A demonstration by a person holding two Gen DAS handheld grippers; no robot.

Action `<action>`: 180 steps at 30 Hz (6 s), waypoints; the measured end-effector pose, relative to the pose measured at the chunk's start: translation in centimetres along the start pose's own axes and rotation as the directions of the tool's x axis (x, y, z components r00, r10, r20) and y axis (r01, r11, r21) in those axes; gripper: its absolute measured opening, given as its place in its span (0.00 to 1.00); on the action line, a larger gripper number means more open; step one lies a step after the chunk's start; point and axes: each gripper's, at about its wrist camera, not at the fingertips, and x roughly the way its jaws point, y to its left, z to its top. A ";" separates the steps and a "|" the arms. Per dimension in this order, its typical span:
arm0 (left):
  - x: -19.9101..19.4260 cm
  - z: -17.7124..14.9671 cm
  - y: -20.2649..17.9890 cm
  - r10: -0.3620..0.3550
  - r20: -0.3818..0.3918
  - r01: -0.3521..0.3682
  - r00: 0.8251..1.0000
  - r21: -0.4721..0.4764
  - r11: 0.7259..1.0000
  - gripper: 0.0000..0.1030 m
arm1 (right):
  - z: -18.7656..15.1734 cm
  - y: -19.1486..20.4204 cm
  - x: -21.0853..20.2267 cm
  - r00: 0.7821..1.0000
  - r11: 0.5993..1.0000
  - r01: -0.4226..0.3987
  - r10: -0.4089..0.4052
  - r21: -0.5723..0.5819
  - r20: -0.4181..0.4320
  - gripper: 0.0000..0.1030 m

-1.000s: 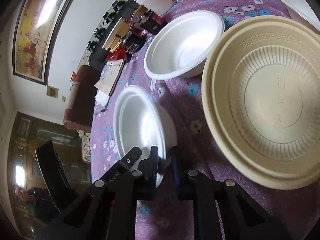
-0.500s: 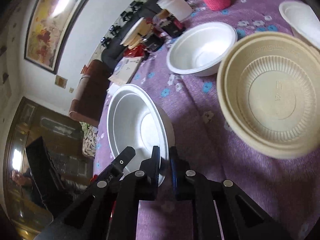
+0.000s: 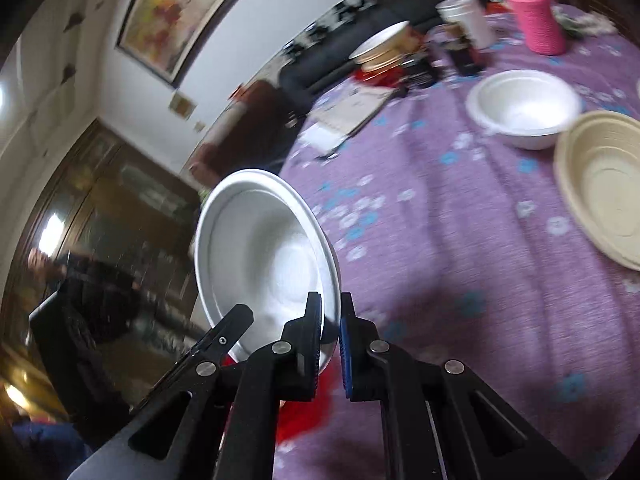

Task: Organize plates and bowls
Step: 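Carry the white bowl with the left gripper onto the stacked red plates, then release the white bowl and move the left gripper to the beige bowl, then grasp the rim of the beige plastic bowl with the left gripper and lift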

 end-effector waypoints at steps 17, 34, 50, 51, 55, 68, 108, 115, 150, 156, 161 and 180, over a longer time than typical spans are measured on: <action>0.7 -2.0 7.8 0.172 -0.035 -0.175 0.985 -0.158 0.972 0.14 | -3.9 6.2 7.7 0.968 0.991 -0.069 0.039 -0.113 -0.248 0.08; 1.4 -3.2 9.5 0.191 -0.102 -0.208 0.976 -0.191 0.959 0.14 | -4.2 5.8 12.2 0.932 0.995 -0.033 -0.002 -0.093 -0.361 0.12; -1.0 -2.8 10.6 0.216 0.010 -0.203 0.976 -0.299 0.932 0.71 | -3.5 5.6 10.7 0.957 0.997 -0.058 0.042 -0.046 -0.287 0.70; -1.4 -2.8 10.7 0.226 0.028 -0.206 0.974 -0.314 0.927 0.71 | -3.3 5.5 10.6 0.959 0.997 -0.064 0.050 -0.040 -0.279 0.71; -2.5 -2.6 11.3 0.232 0.091 -0.182 0.969 -0.380 0.907 0.74 | -2.9 4.8 9.9 0.962 0.995 -0.095 0.091 -0.003 -0.258 0.76; -2.9 -1.8 5.2 0.151 0.200 -0.106 0.968 -0.217 0.970 0.76 | -1.2 0.7 3.9 0.986 0.987 -0.145 0.149 0.064 -0.074 0.84; 10.5 -3.3 -24.2 -0.170 -0.286 0.247 0.943 0.261 0.933 0.75 | 3.3 -24.4 -13.6 0.959 0.862 0.111 -0.223 0.495 0.174 0.94; 11.7 -3.7 -25.3 -0.162 -0.304 0.247 0.939 0.266 0.932 0.75 | 4.1 -24.8 -12.6 0.962 0.860 0.135 -0.232 0.492 0.143 0.94; 13.6 -5.5 -27.0 -0.102 -0.279 0.205 0.955 0.368 0.907 0.44 | 4.1 -25.5 -9.8 0.918 0.837 0.366 -0.397 0.407 -0.009 0.31; 13.2 -5.9 -27.4 -0.108 -0.276 0.215 0.955 0.392 0.895 0.26 | 4.0 -25.0 -9.8 0.919 0.845 0.365 -0.394 0.391 -0.007 0.26; 12.9 -6.2 -27.7 -0.115 -0.276 0.225 0.954 0.408 0.885 0.16 | 3.8 -24.7 -9.8 0.920 0.850 0.365 -0.393 0.381 -0.003 0.22; 14.3 -4.9 -26.0 -0.263 -0.428 0.386 0.865 0.233 0.892 0.11 | 3.9 -24.5 -10.0 0.930 0.859 0.340 -0.369 0.382 0.002 0.14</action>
